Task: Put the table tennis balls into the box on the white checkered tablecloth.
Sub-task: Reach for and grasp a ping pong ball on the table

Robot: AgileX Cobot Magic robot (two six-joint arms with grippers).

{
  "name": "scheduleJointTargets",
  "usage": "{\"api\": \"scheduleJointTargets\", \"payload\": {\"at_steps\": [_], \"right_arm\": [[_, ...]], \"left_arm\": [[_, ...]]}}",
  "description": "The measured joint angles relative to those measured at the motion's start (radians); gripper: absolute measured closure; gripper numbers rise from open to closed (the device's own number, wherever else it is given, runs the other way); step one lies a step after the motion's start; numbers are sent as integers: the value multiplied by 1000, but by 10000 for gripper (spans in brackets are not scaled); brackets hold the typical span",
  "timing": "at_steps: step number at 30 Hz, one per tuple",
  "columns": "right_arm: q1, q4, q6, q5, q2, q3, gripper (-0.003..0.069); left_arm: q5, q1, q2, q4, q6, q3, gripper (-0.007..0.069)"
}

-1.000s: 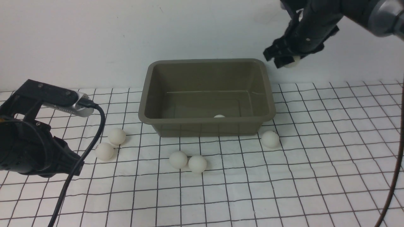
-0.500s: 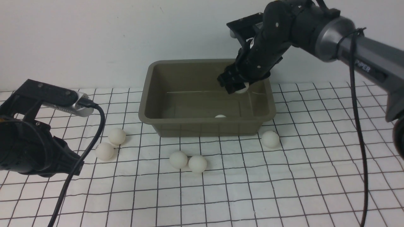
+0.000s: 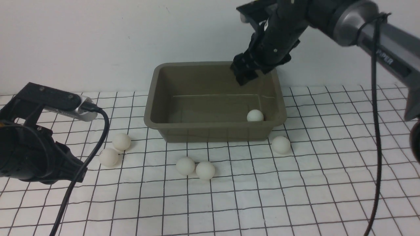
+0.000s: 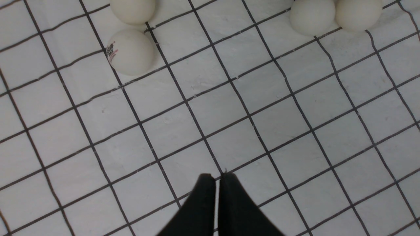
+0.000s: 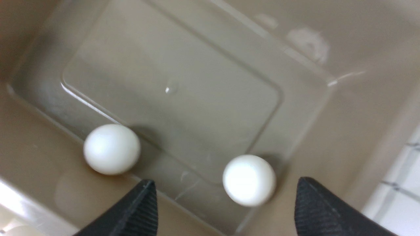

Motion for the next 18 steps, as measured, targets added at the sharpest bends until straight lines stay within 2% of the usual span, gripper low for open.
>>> {"api": "scheduleJointTargets", "payload": {"at_steps": [5,8,18], "right_arm": [[-17,-46,8,12,-113,3,150],[-40,-58,15,13,-208,75,148],[-50,-69,3,10,-392,577,148]], "left_arm": [[1,0,0,1,0,0,625],[2,0,0,1,0,0,625],[3,0,0,1,0,0,625]]}}
